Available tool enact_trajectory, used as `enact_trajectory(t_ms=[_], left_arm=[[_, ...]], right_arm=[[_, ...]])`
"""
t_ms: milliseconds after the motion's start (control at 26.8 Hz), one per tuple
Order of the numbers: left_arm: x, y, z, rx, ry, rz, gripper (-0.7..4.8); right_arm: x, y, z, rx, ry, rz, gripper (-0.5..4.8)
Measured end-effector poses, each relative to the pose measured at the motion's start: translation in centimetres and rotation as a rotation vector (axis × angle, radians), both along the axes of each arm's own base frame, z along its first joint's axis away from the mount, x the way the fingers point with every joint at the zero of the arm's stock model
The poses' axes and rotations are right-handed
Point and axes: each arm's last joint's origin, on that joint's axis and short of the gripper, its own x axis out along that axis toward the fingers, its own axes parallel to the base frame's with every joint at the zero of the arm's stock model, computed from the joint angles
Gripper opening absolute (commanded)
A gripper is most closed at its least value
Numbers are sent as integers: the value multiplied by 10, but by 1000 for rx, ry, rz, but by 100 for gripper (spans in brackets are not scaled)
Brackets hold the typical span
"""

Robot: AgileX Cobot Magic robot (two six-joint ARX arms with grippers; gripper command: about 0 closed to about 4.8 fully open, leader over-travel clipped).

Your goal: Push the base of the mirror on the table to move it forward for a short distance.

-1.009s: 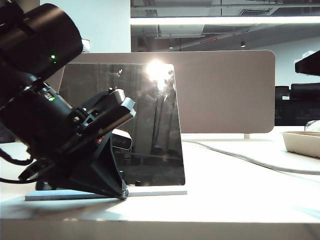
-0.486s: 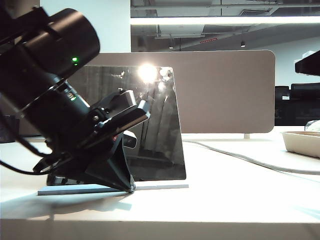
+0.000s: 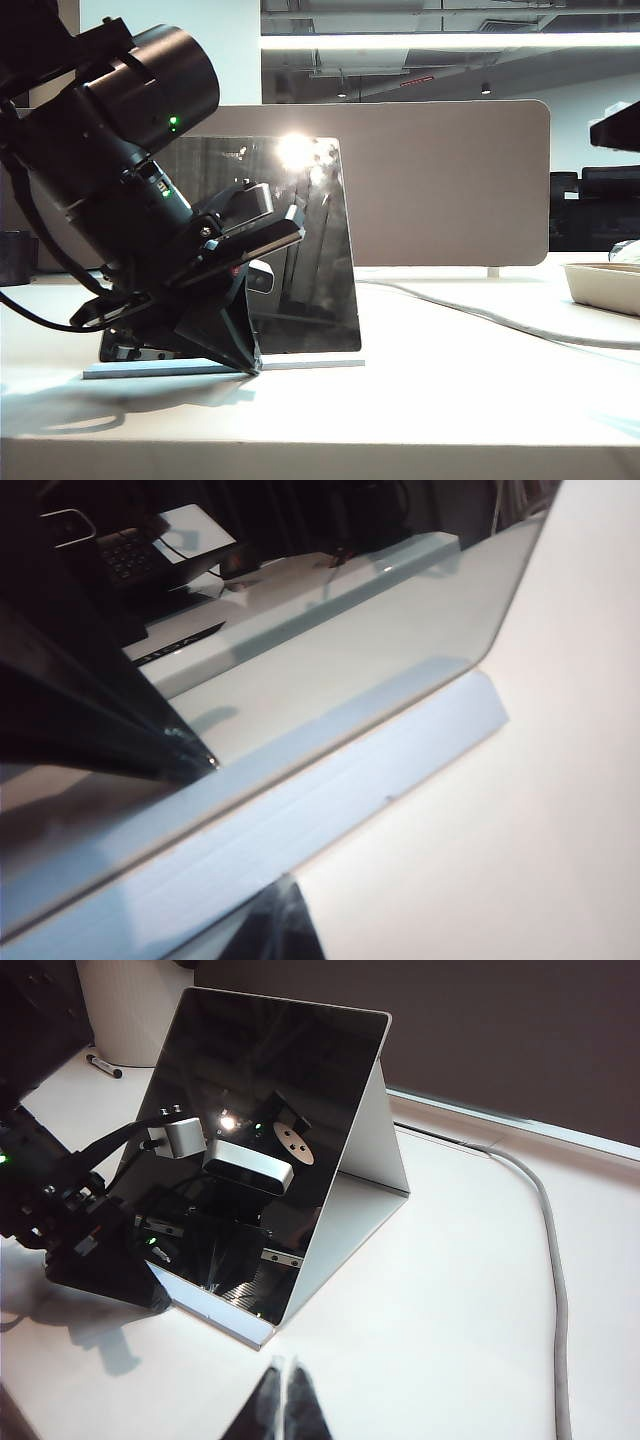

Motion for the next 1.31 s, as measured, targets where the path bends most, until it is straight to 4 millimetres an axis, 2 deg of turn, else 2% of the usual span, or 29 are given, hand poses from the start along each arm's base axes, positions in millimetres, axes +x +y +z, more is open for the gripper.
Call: enact_trajectory(t_ms=[336, 822, 1308], left_arm=[[12, 13, 0, 3, -6, 68, -1], [29, 8, 0, 24, -36, 69, -1], [62, 6, 2, 41, -64, 101, -1]], right_arm=[[0, 0, 0, 0, 0, 0, 22], [0, 0, 0, 0, 0, 0, 22], [0, 0, 0, 0, 0, 0, 22]])
